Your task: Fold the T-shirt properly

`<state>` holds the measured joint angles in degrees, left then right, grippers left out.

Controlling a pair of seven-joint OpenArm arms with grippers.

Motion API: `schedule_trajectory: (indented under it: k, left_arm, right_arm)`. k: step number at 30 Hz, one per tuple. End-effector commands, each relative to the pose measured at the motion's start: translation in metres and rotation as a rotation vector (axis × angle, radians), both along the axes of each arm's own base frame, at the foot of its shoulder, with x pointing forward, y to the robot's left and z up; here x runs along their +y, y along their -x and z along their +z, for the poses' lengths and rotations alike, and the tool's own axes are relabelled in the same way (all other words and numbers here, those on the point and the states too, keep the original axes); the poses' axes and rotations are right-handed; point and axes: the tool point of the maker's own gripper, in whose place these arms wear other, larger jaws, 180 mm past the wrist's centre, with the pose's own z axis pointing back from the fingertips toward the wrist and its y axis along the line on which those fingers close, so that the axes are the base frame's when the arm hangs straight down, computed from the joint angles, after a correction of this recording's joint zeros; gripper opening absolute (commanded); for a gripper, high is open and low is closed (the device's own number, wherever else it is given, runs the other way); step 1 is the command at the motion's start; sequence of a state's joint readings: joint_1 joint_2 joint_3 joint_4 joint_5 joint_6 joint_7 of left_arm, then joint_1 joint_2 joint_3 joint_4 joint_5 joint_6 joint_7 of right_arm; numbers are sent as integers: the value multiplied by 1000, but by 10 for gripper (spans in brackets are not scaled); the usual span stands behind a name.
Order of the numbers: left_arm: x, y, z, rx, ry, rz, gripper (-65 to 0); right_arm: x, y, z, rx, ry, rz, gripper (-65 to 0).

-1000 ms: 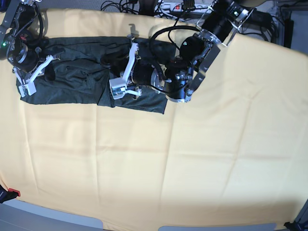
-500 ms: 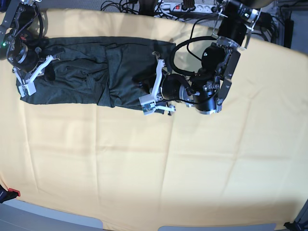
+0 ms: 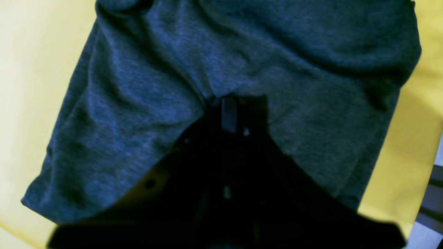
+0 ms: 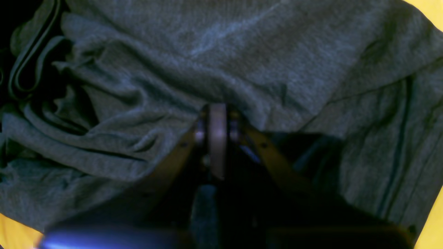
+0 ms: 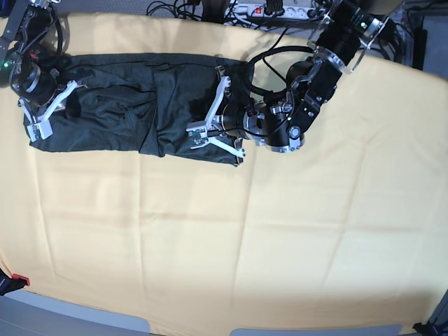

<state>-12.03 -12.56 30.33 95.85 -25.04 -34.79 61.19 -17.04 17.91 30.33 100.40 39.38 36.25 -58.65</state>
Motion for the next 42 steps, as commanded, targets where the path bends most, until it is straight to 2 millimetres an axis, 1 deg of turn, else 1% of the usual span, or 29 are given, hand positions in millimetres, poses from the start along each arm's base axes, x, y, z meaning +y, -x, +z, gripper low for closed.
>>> schedule_trajectory:
  k: [1, 2, 3, 4, 5, 7, 9, 13, 16, 18, 20, 22, 24, 27, 33, 36, 42]
  left_arm:
    - [6, -1, -5, -7, -43, 2, -650]
    - [7, -1, -6, -5, -44, 4, -650]
    - [9, -1, -6, -4, -47, 5, -650]
    - [11, -1, -7, -4, -53, 7, -650]
    - [14, -1, -8, -4, -60, 8, -650]
    - [22, -2, -11, -3, -77, 18, -650]
    - [30, -4, -14, 0, -95, 33, -650]
    - [41, -6, -17, -4, -113, 43, -650]
    - [45, -6, -19, -4, -123, 44, -650]
    - [45, -6, -18, -3, -121, 45, -650]
    - [45, -6, -18, -3, -121, 44, -650]
    - [45, -6, -18, -3, -121, 44, -650]
    - [45, -6, -18, -3, -121, 44, -650]
    - [44, -6, -18, -4, -114, 44, -650]
    - [43, -6, -17, -2, -109, 44, -650]
    - [43, -5, -17, 0, -105, 43, -650]
    - [42, -5, -16, -1, -103, 43, -650]
  right_arm:
    - [-10, -12, 16, -54, 22, -12, -457]
    - [-11, -18, 23, -83, 9, -22, -382]
    - [-13, -24, 31, -117, -9, -35, -321]
    - [-16, -29, 39, -146, -24, -50, -283]
    - [-21, -32, 46, -172, -32, -68, -267]
    - [-36, -36, 58, -209, -35, -120, -266]
    - [-56, -33, 66, -219, -26, -189, -266]
    - [-91, -14, 70, -196, 0, -310, -266]
    - [-111, 3, 63, -147, 19, -393, -266]
    - [-125, 15, 54, -96, 47, -430, -266]
    - [-135, 23, 45, -46, 45, -448, -266]
    - [-140, 28, 36, -4, 1, -458, -253]
    - [-138, 30, 29, 23, -71, -437, -245]
    - [-130, 35, 22, 61, -181, -397, -245]
    - [-100, 39, 18, 70, -376, -289, -245]
    - [-84, 39, 13, 82, -399, -221, -245]
    - [-43, 41, -9, 175, -408, -68, -245]
